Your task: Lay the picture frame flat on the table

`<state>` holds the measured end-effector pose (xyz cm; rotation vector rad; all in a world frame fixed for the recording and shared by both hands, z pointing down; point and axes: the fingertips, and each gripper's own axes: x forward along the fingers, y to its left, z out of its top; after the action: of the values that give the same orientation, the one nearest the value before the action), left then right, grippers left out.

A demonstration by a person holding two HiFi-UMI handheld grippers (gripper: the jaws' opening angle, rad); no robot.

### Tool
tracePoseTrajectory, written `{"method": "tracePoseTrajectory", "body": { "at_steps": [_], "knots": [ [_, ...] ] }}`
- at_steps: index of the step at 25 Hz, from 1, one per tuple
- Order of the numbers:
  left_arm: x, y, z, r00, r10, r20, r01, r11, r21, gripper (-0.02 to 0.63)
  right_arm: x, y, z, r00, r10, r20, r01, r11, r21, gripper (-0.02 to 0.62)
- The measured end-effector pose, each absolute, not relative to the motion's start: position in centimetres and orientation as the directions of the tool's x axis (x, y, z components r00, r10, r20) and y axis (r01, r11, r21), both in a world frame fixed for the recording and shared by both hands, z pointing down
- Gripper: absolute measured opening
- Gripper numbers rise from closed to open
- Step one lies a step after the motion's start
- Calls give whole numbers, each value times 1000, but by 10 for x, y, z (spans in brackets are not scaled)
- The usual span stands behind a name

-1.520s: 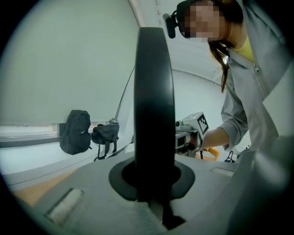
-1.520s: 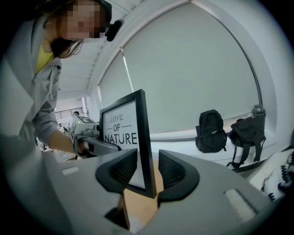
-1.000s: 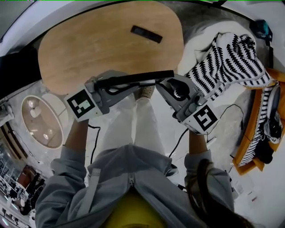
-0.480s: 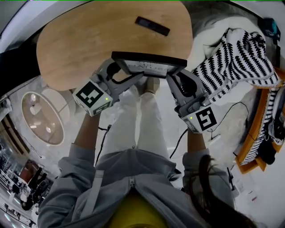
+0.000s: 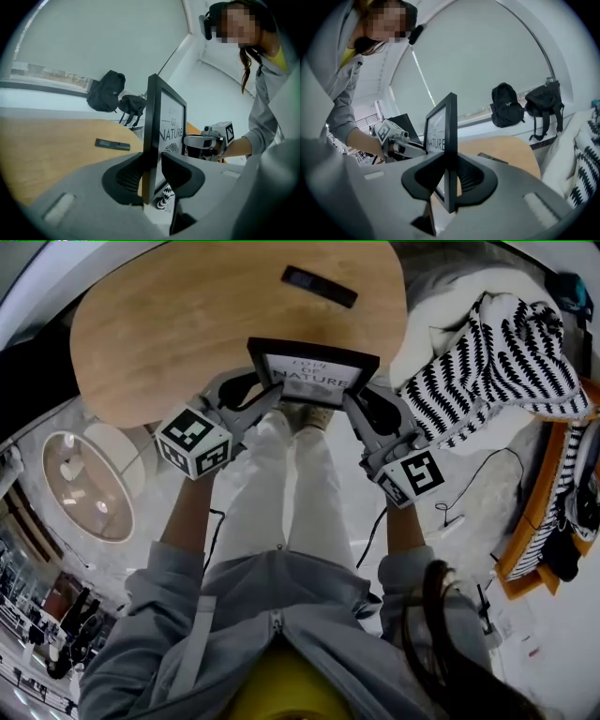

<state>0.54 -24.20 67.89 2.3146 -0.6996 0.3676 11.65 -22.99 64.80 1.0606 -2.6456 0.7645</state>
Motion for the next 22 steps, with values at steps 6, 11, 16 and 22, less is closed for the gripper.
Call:
{"method": "tracePoseTrajectory", "body": {
  "at_steps": [6, 11, 16, 22],
  "knots": [
    [-1, -237, 739, 783, -324, 531, -614, -543, 574, 123, 114, -231, 720, -720, -523, 457, -691, 475, -545, 75],
    [-5, -241, 791, 764, -281, 580, -637, -467, 613, 123, 110, -239, 776, -710, -462, 532, -703, 407, -584, 77],
    [-4, -247, 828, 731, -259, 631, -676, -398, 620, 121, 111, -251, 820, -701, -404, 587, -710, 329, -622, 74],
    [4, -258, 866, 721, -215, 659, -690, -313, 652, 123, 118, -267, 858, -684, -321, 655, -728, 252, -637, 74]
  ]
}}
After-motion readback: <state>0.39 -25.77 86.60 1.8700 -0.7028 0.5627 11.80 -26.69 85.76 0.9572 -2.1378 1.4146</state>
